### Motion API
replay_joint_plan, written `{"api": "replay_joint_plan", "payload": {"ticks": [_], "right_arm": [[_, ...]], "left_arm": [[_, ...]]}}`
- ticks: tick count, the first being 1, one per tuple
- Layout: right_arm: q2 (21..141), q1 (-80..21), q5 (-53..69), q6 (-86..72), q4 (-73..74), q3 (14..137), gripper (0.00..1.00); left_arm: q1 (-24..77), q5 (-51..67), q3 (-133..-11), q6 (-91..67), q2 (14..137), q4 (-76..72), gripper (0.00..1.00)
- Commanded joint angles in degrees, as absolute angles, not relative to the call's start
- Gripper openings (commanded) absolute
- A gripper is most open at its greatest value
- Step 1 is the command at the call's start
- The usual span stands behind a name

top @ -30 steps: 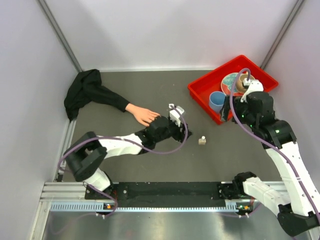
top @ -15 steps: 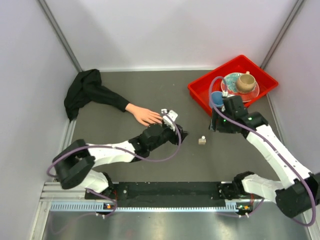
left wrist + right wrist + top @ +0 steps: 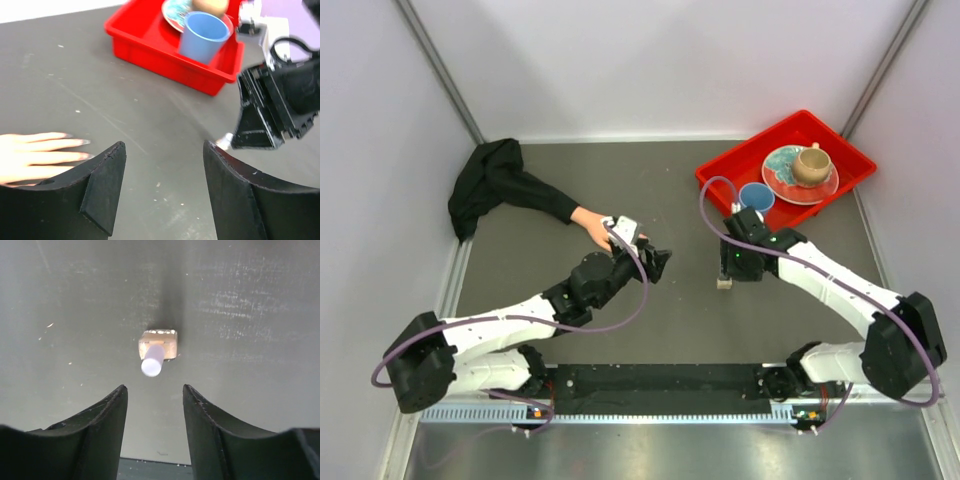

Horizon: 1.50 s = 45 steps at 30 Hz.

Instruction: Paint the nails

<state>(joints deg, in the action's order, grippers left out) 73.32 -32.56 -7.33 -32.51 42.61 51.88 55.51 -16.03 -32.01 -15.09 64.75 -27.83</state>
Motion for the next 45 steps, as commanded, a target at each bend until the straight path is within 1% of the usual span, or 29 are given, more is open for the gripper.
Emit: {"api": "replay_joint_plan", "payload": {"ticks": [1, 3, 8, 9, 13, 16, 19, 20, 22, 25, 27, 30, 31, 34, 39, 41, 45], "right_arm": [[75.75, -33.22, -9.23, -33.75, 37.97, 52.21, 0.47], [76.90, -33.22, -9.32, -33.49, 37.45, 52.21, 0.43], [78.22, -33.14, -9.67, -33.22, 36.12, 52.12, 0.40], [78.83, -33.22, -9.84, -33.22, 36.30, 52.29, 0.37], [79.28, -33.14, -10.63, -32.96, 36.47, 52.12, 0.37], [79.54, -33.22, -10.90, -33.05, 36.74, 52.12, 0.34], [79.54, -33.13, -10.90, -32.87, 36.65, 52.03, 0.26], [79.54, -33.22, -10.90, -32.78, 36.74, 52.12, 0.21], [79.54, -33.22, -10.63, -32.61, 36.83, 52.29, 0.15], [79.37, -33.22, -10.11, -32.08, 37.18, 52.91, 0.01], [78.49, -33.22, -10.46, -31.29, 39.18, 54.05, 0.00], [75.59, -33.31, -10.98, -29.10, 43.05, 57.47, 0.00], [74.72, -33.31, -10.81, -28.40, 44.28, 59.92, 0.00], [72.52, -33.22, -7.74, -25.93, 49.12, 65.71, 0.00], [70.58, -33.31, 1.73, -24.70, 54.40, 73.20, 0.00], [70.49, -33.31, 5.16, -24.87, 56.25, 75.84, 0.00], [70.49, -34.80, 5.54, -25.49, 59.23, 79.62, 0.00]], "left_arm": [[54.76, -20.74, -30.59, -15.47, 60.91, -27.95, 0.68], [54.67, -21.18, -30.41, -15.47, 60.03, -27.34, 0.68], [54.49, -21.71, -29.88, -15.38, 59.15, -26.72, 0.68], [54.49, -21.80, -29.97, -15.38, 58.98, -26.28, 0.68], [54.49, -22.06, -29.88, -15.38, 59.15, -25.75, 0.68], [54.40, -21.97, -29.97, -15.64, 59.24, -25.58, 0.68], [54.40, -21.88, -29.88, -15.64, 59.33, -25.40, 0.69], [54.40, -21.88, -29.97, -15.73, 59.50, -25.31, 0.69], [54.32, -21.53, -29.97, -15.73, 59.68, -25.14, 0.71], [54.23, -20.48, -29.97, -15.73, 59.77, -25.05, 0.75], [53.97, -18.65, -30.06, -15.12, 59.77, -25.40, 0.77], [52.56, -9.43, -29.45, -12.49, 59.07, -28.55, 0.77], [51.60, -2.18, -29.10, -10.83, 58.54, -29.78, 0.77], [50.19, 7.61, -28.65, -8.01, 58.36, -31.99, 0.76], [49.92, 15.11, -29.35, -2.91, 59.15, -32.69, 0.72], [49.92, 17.30, -29.44, -1.94, 59.67, -34.01, 0.72], [49.92, 21.61, -30.85, -0.79, 62.31, -35.68, 0.70]]}}
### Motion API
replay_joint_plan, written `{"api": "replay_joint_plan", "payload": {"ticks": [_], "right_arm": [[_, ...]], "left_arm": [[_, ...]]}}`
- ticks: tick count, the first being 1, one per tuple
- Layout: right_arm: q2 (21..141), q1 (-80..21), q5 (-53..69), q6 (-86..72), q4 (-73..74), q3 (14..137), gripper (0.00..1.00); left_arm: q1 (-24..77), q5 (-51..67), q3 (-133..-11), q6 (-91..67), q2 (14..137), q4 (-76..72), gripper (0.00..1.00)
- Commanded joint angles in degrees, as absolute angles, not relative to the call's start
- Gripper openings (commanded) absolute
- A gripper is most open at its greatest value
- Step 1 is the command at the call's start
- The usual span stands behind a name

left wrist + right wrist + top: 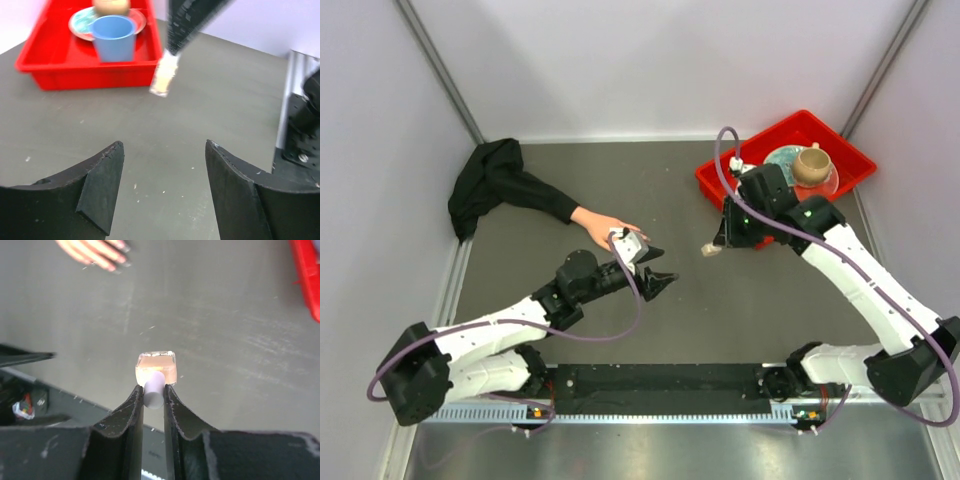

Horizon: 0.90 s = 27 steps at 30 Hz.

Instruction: Paint the nails

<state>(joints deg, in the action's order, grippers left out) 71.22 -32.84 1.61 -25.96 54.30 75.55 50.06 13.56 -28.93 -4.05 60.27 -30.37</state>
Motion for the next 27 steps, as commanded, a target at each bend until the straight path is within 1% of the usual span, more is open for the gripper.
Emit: {"api": "replay_joint_plan", "payload": {"ticks": [1, 4, 7, 11, 18, 21, 25, 27], "right_arm": [[70.92, -35.76, 5.36, -25.66, 60.02, 80.93, 0.00], [71.63, -37.35, 4.14, -26.27, 62.75, 82.79, 0.00], [71.54, -39.37, 2.03, -26.98, 64.24, 83.84, 0.00], [72.33, -41.48, 0.18, -27.95, 65.83, 84.81, 0.00], [74.79, -45.17, -3.07, -29.88, 66.44, 87.27, 0.00], [75.67, -46.40, -4.48, -30.58, 66.71, 88.50, 0.00], [76.20, -46.76, -4.75, -31.55, 66.27, 88.77, 0.00], [76.29, -46.93, -4.75, -32.08, 66.09, 88.68, 0.00]], "left_arm": [[49.92, 22.67, -31.20, 0.86, 63.71, -36.03, 0.69], [50.10, 24.08, -33.13, 2.71, 67.22, -35.34, 0.64], [50.10, 23.91, -34.28, 4.56, 69.42, -35.59, 0.63], [50.18, 24.61, -35.06, 5.27, 71.45, -37.61, 0.59], [50.19, 27.68, -36.30, 3.52, 75.40, -40.78, 0.57], [50.27, 28.30, -36.91, 3.16, 76.29, -41.22, 0.57], [50.36, 28.56, -37.79, 2.81, 77.34, -41.05, 0.57], [50.54, 28.21, -37.97, 2.90, 77.69, -41.13, 0.56]]}}
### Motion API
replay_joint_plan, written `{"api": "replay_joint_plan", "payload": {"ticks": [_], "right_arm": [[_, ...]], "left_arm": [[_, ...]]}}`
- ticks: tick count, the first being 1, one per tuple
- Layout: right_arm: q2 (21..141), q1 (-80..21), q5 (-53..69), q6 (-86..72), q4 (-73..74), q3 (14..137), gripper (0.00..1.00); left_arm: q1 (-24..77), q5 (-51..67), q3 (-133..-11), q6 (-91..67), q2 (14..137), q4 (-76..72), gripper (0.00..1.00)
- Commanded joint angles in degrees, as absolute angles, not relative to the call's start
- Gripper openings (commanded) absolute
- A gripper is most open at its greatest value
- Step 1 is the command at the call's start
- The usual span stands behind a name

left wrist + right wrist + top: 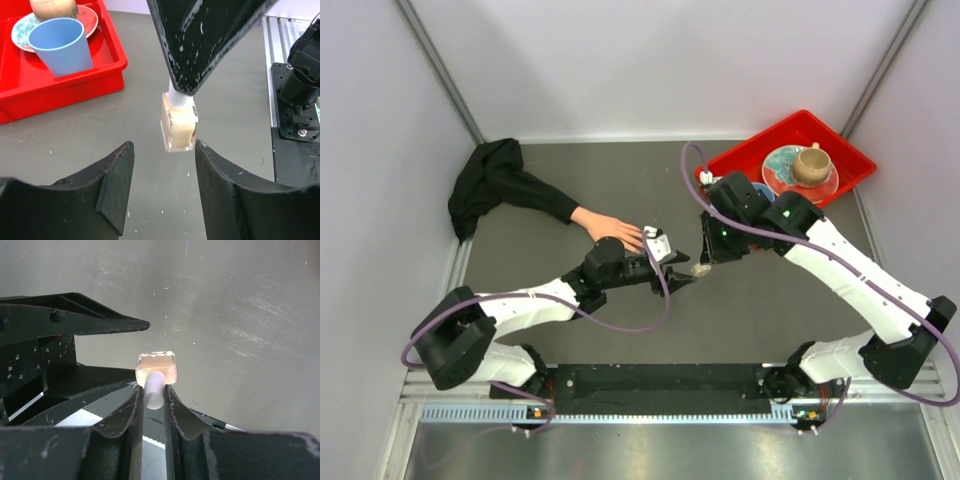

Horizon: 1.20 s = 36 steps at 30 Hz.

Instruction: Paint the nails

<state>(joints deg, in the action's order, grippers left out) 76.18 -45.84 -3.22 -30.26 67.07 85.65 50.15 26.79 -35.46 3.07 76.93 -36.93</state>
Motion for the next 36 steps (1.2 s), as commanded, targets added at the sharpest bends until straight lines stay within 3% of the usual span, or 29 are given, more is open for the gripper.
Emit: {"api": "replay_joint_plan", "payload": {"ticks": [1, 9, 25, 36], "right_arm": [[76.46, -47.11, -4.83, -32.34, 66.18, 88.86, 0.00], [77.43, -47.37, -5.10, -33.48, 66.18, 89.82, 0.00], [78.66, -47.99, -5.45, -34.63, 66.09, 89.82, 0.00], [79.01, -48.34, -5.97, -35.07, 66.71, 90.62, 0.00]], "left_arm": [[50.54, 28.13, -38.06, 2.81, 77.87, -41.22, 0.54], [51.06, 26.81, -39.02, 3.16, 79.72, -40.96, 0.48], [52.03, 24.79, -39.38, 2.81, 80.42, -42.36, 0.49], [52.21, 25.14, -39.81, 2.90, 81.12, -42.01, 0.43]]}}
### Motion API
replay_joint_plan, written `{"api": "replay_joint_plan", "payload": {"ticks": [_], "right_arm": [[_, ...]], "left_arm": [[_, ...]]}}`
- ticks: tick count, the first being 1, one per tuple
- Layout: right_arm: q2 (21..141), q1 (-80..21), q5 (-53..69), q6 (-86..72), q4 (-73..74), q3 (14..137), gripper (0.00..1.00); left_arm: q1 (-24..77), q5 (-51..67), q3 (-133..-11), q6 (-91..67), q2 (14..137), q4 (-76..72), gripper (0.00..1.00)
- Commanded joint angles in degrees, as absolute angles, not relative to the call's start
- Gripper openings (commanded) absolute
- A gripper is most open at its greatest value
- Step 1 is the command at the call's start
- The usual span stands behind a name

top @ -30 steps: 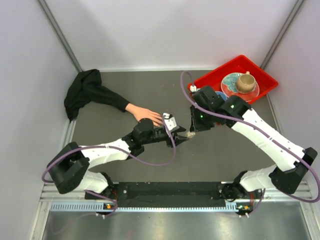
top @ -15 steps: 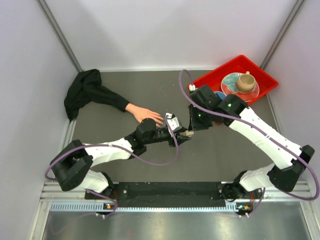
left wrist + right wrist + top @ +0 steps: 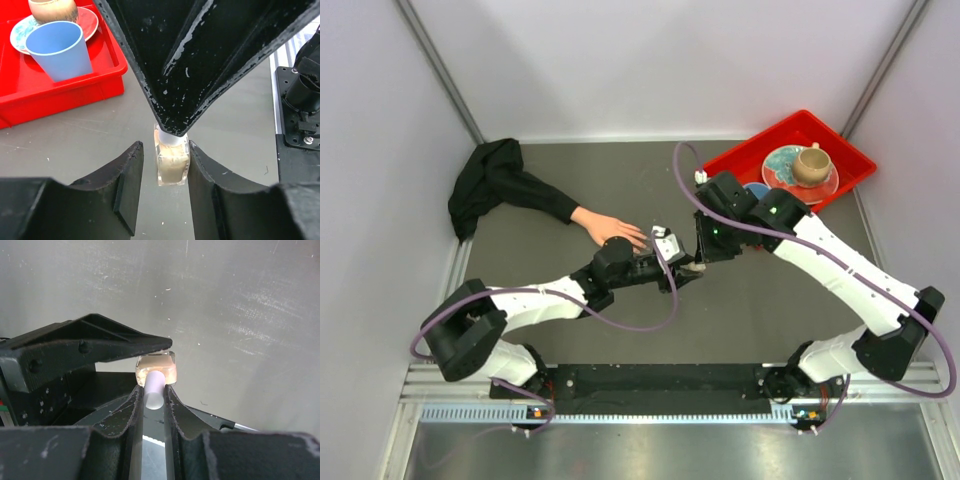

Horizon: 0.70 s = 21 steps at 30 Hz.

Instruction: Paint the nails

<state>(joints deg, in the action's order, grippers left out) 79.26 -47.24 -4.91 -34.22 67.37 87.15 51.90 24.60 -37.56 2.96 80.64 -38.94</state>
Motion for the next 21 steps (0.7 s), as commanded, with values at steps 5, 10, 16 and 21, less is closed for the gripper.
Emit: {"api": "replay_joint_plan", "payload": {"ticks": [5, 10, 16, 21], "right_arm": [[78.93, -48.60, -5.80, -35.07, 66.71, 90.97, 0.00], [78.58, -48.69, -5.72, -33.76, 66.10, 91.32, 0.04], [74.55, -48.60, -4.14, -27.35, 62.77, 90.10, 0.63], [72.07, -48.60, -0.54, -21.71, 61.34, 92.01, 0.76]], "left_arm": [[52.21, 24.96, -40.34, 3.16, 81.30, -41.22, 0.33], [52.21, 24.26, -42.01, 2.99, 81.04, -37.44, 0.00], [52.12, 24.69, -39.38, -2.00, 75.95, -37.97, 0.00], [52.12, 25.23, -39.73, -3.78, 71.64, -31.74, 0.00]]}}
